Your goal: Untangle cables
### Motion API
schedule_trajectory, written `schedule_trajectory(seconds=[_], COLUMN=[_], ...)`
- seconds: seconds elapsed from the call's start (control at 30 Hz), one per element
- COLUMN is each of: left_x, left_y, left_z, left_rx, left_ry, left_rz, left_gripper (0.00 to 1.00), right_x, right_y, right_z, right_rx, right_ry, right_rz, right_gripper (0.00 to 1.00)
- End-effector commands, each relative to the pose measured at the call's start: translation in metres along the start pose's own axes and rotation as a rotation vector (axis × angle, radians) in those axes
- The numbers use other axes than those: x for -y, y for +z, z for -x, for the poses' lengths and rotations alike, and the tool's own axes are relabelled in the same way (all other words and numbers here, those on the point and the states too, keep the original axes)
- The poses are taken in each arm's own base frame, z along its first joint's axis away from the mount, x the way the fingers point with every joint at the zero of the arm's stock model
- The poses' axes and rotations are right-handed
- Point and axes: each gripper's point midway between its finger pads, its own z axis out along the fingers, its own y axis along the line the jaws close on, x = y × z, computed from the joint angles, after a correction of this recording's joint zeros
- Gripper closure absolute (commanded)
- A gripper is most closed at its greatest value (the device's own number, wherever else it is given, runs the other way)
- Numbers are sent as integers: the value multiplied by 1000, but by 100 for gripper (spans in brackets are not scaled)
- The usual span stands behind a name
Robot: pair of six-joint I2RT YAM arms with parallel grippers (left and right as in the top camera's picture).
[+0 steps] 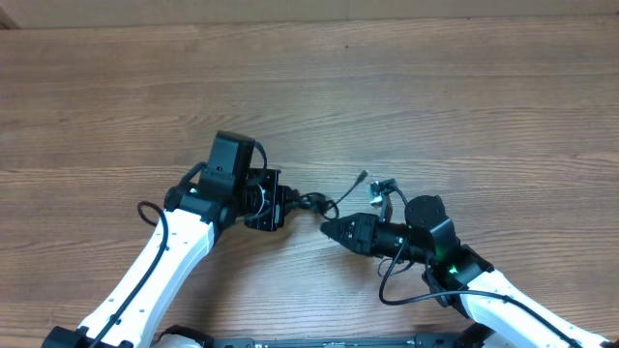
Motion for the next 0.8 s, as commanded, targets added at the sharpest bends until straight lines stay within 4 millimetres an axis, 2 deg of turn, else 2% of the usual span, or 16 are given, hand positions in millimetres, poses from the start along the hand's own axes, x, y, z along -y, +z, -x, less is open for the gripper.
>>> schedule_trajectory(seconds=[0.0, 0.07, 0.13, 0.27, 0.33, 0.37, 0.43, 0.5, 0.6, 0.7, 0.77], left_x=[0, 1, 3, 13, 17, 17, 17, 17, 17, 8, -2], left_y=[-9, -8, -8, -12, -16, -16, -16, -16, -16, -14, -14], left_z=[-16, -10, -1, 32, 46, 47, 47, 47, 47, 46, 49], left_rx=[-67, -30, 19, 212, 295, 301, 307, 312, 320, 314, 311], left_ry=[-92, -97, -89, -84, -50, -28, 69, 208, 519, 807, 887], left_rz=[13, 5, -12, -75, -96, -94, -80, -58, -8, 72, 132], left_gripper=[92, 83, 78, 83, 76, 73, 64, 63, 63, 52, 56], right_x=[2, 7, 10, 11, 12, 12, 13, 19, 32, 40, 44], right_y=[1, 1, 0, 0, 0, 0, 0, 0, -2, -3, -4], right_z=[12, 11, 9, 10, 10, 10, 10, 10, 8, 5, 4], right_rx=[59, 58, 51, 56, 60, 60, 58, 63, 69, 65, 65], right_ry=[1, 12, 22, 24, 24, 24, 28, 41, 68, 89, 97], right_rz=[-34, -53, -65, -70, -73, -73, -78, -105, -158, -194, -209], right_gripper=[79, 79, 79, 78, 78, 78, 76, 74, 73, 73, 72])
